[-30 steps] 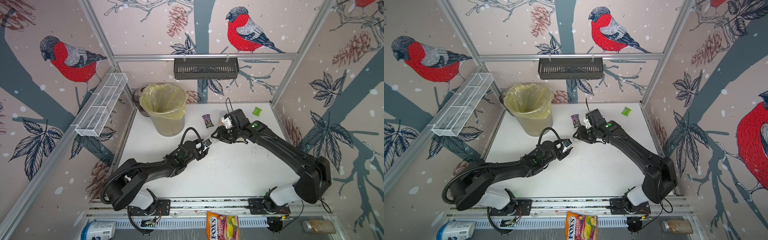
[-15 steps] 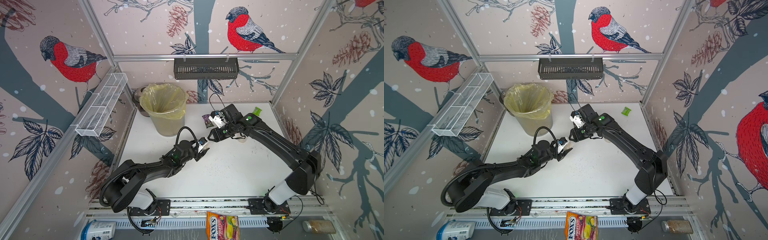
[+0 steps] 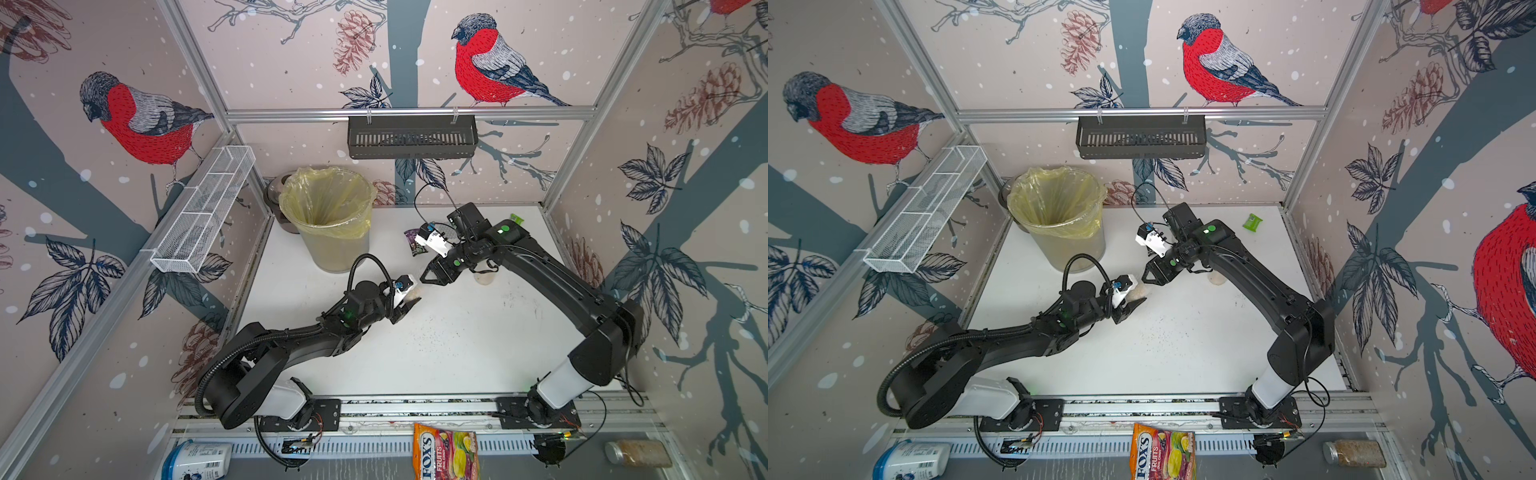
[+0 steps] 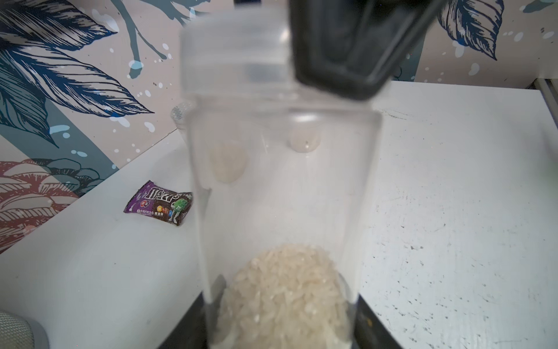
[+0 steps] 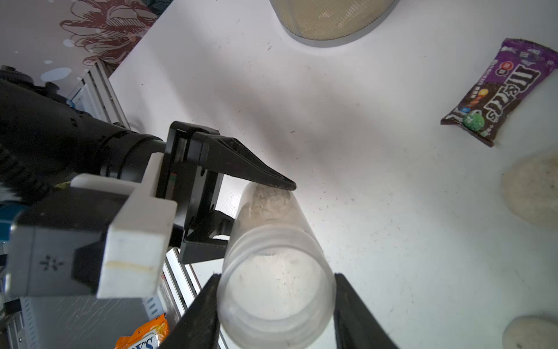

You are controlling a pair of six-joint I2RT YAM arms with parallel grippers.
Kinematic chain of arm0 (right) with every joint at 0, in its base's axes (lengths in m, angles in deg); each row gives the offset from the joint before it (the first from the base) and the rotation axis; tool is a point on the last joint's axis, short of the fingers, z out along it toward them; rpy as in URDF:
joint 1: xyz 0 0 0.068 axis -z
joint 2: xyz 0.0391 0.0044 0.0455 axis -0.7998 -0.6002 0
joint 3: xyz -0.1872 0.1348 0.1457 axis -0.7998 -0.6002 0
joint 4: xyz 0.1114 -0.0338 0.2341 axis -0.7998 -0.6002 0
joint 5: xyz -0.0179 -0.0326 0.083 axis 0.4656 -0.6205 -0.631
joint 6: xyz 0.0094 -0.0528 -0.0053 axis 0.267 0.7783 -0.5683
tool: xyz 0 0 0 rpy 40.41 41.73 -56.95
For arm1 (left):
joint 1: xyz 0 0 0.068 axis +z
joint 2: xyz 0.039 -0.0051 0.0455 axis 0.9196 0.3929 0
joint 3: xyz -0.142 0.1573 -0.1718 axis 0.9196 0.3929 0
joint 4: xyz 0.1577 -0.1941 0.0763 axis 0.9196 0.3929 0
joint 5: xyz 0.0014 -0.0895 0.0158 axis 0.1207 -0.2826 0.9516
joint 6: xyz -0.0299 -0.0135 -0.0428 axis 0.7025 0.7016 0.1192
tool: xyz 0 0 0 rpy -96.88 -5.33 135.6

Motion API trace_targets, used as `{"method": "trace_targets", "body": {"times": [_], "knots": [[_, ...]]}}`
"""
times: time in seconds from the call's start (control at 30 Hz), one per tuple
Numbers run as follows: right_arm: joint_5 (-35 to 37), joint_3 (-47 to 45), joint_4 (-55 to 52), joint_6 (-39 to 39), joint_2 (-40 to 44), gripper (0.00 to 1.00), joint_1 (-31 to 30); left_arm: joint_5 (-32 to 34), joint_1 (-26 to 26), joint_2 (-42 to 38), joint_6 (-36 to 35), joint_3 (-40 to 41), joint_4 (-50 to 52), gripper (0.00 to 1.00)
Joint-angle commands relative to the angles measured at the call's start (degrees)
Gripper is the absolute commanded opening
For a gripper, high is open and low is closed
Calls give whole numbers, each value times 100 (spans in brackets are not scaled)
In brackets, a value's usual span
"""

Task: Empty moldy rice from jars
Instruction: Unscrew the lid from the jar.

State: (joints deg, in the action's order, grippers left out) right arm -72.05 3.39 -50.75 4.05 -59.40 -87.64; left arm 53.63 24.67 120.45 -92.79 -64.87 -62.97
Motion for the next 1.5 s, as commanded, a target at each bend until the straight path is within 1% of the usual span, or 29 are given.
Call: {"method": "trace_targets", "body": {"times": [0.0, 0.07, 0.1, 0.17, 0.3, 0.5, 0.57, 0.6, 0.73, 0.87, 1.0, 1.07, 1.17, 1.23, 1.27, 1.33, 1.37, 1.47], "knots": [[-400, 49, 276, 398, 11, 40, 131, -290, 1, -34, -165, 39, -262, 1], [-398, 20, 317, 415, 1, 42, 66, -286, 1, -6, -172, 7, -238, 1], [-354, -3, 332, 412, -12, 44, 43, -289, 1, 4, -173, -15, -223, 1], [-348, -23, 314, 412, -21, 56, 39, -290, 1, 4, -182, -27, -217, 1], [-190, -43, 371, 340, 35, 66, 42, -222, 1, -13, -250, -75, -121, 0], [-214, -280, 704, 260, 203, 73, 86, -161, 1, 4, -289, -113, -73, 0], [-219, -278, 716, 249, 192, 78, 82, -124, 1, 20, -273, -98, -111, 0], [-220, -274, 719, 249, 194, 79, 86, -103, 1, 21, -270, -90, -134, 0], [-120, -264, 740, 226, 264, 80, 175, -55, 3, 30, -250, -67, -165, 0], [-211, -477, 1139, -81, 582, 80, 519, 32, 5, 17, -252, -45, -173, 0], [107, -894, 1930, -963, 1179, 83, 695, 394, 3, 10, -299, -36, -228, 1], [249, -1236, 2419, -1612, 1531, 85, 690, 528, 3, 6, -362, -47, -247, 1], [562, -1402, 2641, -2791, 1842, 85, 650, 639, 4, 28, -457, -118, -177, 1], [1070, -1365, 2340, -3853, 1858, 85, 659, 694, 6, 36, -504, -163, -131, 1], [1300, -1228, 2004, -4203, 1781, 84, 645, 703, 6, 32, -523, -175, -113, 0], [1697, -907, 1344, -4506, 1591, 82, 550, 713, 6, -2, -555, -192, -111, 0], [1791, -869, 1220, -4647, 1566, 82, 512, 704, 1, -21, -574, -187, -113, 0], [1738, -1013, 1137, -5152, 1546, 80, 458, 728, 2, -27, -661, -224, -82, 0]]}}
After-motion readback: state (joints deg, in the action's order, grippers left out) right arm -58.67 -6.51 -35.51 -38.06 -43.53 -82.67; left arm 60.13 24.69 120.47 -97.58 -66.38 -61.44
